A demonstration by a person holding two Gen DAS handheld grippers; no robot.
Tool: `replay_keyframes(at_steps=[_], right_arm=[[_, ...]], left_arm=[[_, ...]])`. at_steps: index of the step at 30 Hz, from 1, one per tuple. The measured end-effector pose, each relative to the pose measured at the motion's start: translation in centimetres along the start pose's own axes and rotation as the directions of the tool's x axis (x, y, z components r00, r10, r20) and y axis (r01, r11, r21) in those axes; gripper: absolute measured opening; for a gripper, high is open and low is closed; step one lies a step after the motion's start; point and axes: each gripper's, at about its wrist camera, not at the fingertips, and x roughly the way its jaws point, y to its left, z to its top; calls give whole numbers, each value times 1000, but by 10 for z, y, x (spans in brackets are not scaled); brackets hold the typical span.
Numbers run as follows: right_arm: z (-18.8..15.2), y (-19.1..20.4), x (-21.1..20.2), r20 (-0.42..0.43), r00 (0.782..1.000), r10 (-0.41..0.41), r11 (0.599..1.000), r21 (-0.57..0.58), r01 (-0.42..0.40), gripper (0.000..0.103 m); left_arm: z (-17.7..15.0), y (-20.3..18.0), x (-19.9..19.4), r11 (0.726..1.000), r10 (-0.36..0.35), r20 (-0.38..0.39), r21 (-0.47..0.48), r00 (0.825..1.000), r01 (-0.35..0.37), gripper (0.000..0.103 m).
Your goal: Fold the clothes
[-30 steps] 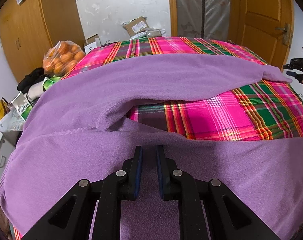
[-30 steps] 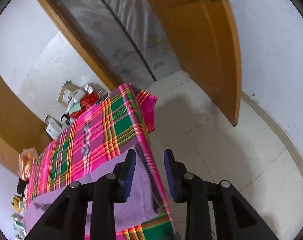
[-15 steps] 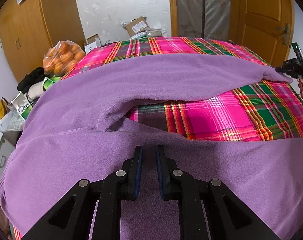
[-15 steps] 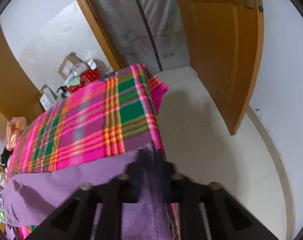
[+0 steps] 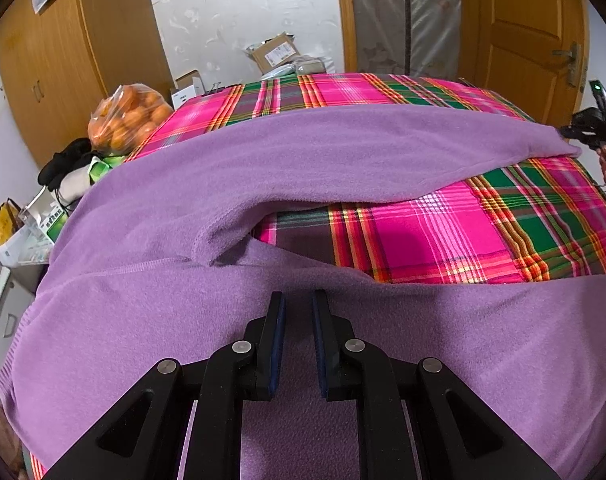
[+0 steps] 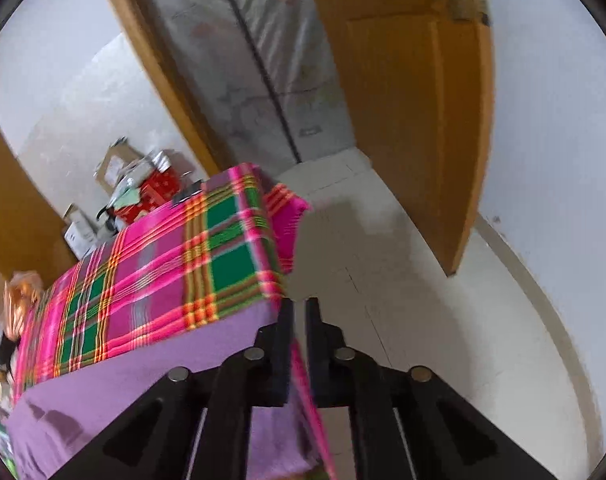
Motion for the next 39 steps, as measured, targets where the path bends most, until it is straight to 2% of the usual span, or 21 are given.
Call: replay_keyframes(at_steps=[3, 7, 15, 18, 21, 24, 25, 26, 27, 32, 34, 36, 39], right_arm=[[-10, -20, -10, -32, 999, 37, 997, 74, -35, 23], [-28, -38, -12, -103, 988, 118, 983, 154, -101, 26], [-43, -44, -40, -20, 975, 221, 955, 209, -212, 27], [-42, -38, -40, -47, 971, 236, 956, 190, -224, 27], [-49, -31, -29, -106, 966, 236, 960, 182, -214, 27], [-50, -28, -26, -102, 973, 208, 968, 165, -190, 27], [-49, -27, -26, -100, 975, 199, 971, 158, -182, 24], [-48, -26, -26, -95, 977, 188, 974, 147, -173, 8], [-47, -23, -29, -87, 979, 184, 977, 130, -172, 6], [-35, -16, -53, -7, 983, 185, 981, 61, -184, 6], [-31, -16, -49, -26, 987, 156, 987, 53, -154, 6], [-33, -14, -36, -86, 990, 113, 993, 37, -111, 6], [-37, -18, -30, -90, 993, 78, 996, 59, -72, 12]], left_arm=[[0, 0, 0, 1000, -2, 0, -2, 1000, 2, 14], [0, 1, 0, 1000, -3, 0, -2, 1000, 3, 14], [0, 1, 0, 1000, -3, 0, -2, 1000, 3, 14], [0, 1, 0, 1000, -1, 1, 0, 1000, 1, 14], [0, 1, 0, 1000, -1, 1, 0, 1000, 1, 14], [0, 1, 1, 1000, -2, 1, -1, 1000, 2, 14], [0, 1, 1, 1000, -3, 1, -2, 1000, 3, 14], [0, 1, 1, 1000, -4, 1, -3, 1000, 4, 14], [0, 2, 1, 1000, -5, 1, -4, 1000, 5, 14], [0, 2, 1, 1000, -9, 1, -8, 1000, 9, 14], [0, 1, 1, 1000, -8, 1, -8, 1000, 8, 14], [1, 1, 2, 1000, -11, 0, -11, 1000, 11, 14], [1, 2, 2, 1000, -16, 0, -15, 1000, 16, 14]])
